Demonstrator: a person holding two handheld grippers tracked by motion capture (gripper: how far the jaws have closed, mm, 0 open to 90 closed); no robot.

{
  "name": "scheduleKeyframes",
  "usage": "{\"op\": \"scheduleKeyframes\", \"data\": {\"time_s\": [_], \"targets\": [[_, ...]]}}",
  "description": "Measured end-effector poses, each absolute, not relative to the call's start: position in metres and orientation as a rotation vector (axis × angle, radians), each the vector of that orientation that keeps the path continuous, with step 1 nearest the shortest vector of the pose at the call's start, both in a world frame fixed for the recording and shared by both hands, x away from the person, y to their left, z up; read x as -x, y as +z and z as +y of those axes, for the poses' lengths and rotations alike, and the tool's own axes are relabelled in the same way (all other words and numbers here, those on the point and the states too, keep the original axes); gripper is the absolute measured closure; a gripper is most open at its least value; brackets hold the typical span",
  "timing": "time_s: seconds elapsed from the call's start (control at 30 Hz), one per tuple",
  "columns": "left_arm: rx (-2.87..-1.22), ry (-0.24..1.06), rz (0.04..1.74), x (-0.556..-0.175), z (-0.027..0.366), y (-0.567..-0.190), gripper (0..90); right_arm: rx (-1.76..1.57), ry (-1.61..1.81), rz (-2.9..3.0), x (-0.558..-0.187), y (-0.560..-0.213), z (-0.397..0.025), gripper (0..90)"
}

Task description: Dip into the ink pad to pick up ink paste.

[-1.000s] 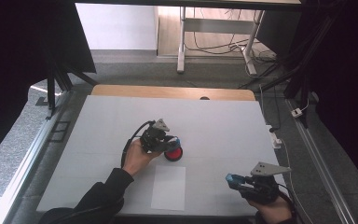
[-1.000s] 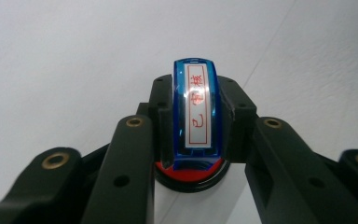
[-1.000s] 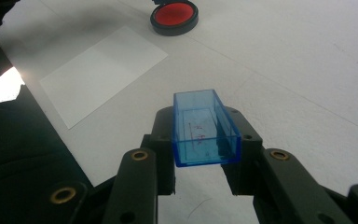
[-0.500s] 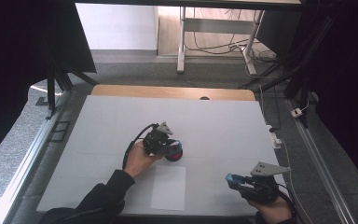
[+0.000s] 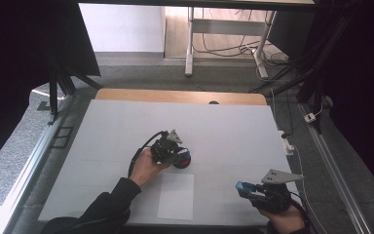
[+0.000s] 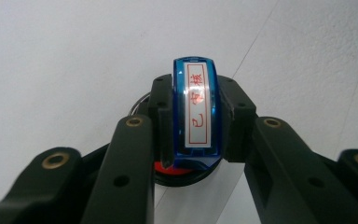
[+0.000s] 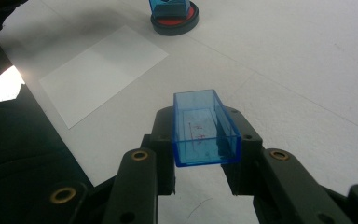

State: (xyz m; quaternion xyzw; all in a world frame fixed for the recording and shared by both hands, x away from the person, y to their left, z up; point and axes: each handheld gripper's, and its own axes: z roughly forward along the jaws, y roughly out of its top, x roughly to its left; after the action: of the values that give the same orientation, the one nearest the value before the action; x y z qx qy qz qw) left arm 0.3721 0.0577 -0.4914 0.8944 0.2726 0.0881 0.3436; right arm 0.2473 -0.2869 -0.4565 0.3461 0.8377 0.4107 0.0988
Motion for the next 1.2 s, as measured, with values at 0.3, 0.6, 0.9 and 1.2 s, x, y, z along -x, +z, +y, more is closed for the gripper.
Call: {"op": "scheduleKeyframes", "data": {"time_s": [0.3,0.6,0.9,1.2], "targets": [[-2.325,0.232,0.716,-0.371,0.057,-0.492,70.5,-1.027,1.208,2.481,-0.247,-0.456,-0.287,68.2],[-2.264,0.111,0.767,-0.381,0.067,-0.495,70.5,-1.015,1.193,2.495,-0.247,-0.456,-0.286,68.2],[-2.264,0.114,0.764,-0.38,0.067,-0.495,70.4,-1.009,1.196,2.499,-0.247,-0.457,-0.286,68.2],[-2.277,0.18,0.746,-0.374,0.063,-0.495,70.3,-0.994,1.201,2.504,-0.247,-0.457,-0.285,68.2]]}}
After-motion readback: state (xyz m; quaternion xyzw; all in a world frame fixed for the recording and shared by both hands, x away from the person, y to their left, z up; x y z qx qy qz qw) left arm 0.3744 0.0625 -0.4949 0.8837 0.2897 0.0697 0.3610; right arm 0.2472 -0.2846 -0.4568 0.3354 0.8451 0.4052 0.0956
